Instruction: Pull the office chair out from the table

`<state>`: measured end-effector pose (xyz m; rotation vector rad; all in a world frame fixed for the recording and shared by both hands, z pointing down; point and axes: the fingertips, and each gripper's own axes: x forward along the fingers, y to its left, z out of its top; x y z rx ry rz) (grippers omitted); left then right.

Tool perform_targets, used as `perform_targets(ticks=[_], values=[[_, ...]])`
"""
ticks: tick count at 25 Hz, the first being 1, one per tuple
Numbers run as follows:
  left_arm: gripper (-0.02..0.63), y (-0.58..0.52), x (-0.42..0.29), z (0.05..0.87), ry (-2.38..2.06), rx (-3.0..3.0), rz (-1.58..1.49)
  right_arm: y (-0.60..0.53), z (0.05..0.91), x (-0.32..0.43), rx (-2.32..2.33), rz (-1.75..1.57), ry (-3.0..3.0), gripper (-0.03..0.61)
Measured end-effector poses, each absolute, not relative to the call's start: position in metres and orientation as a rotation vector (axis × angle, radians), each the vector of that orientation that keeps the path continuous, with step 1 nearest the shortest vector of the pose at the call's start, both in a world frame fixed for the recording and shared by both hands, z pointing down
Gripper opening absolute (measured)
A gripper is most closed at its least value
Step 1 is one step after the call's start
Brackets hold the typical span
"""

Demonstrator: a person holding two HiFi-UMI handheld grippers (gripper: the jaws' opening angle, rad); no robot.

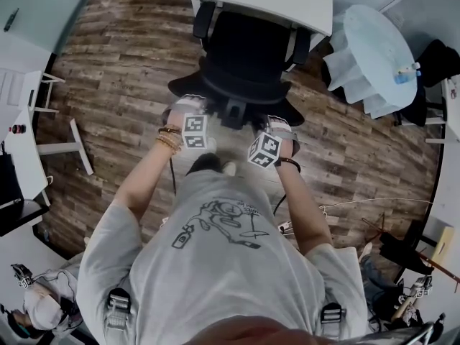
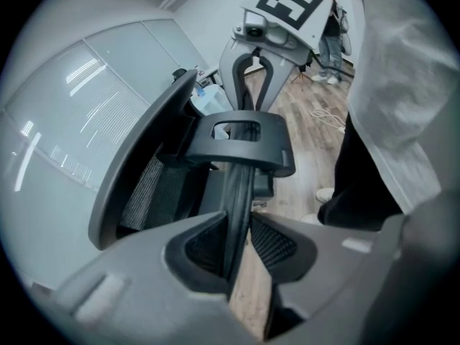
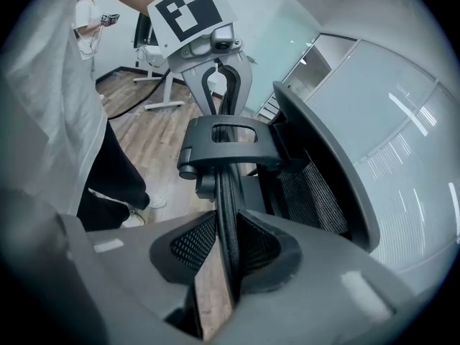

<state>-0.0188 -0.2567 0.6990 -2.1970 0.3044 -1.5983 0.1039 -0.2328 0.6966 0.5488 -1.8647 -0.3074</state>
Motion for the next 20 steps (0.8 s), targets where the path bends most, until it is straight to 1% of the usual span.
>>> perform_targets(ticks=[20], values=[[0.097, -0.182, -0.068, 0.699, 0.239, -2.204, -1.551, -0.153, 0.699, 0.054, 0.591, -0.25, -1.805, 0.1]])
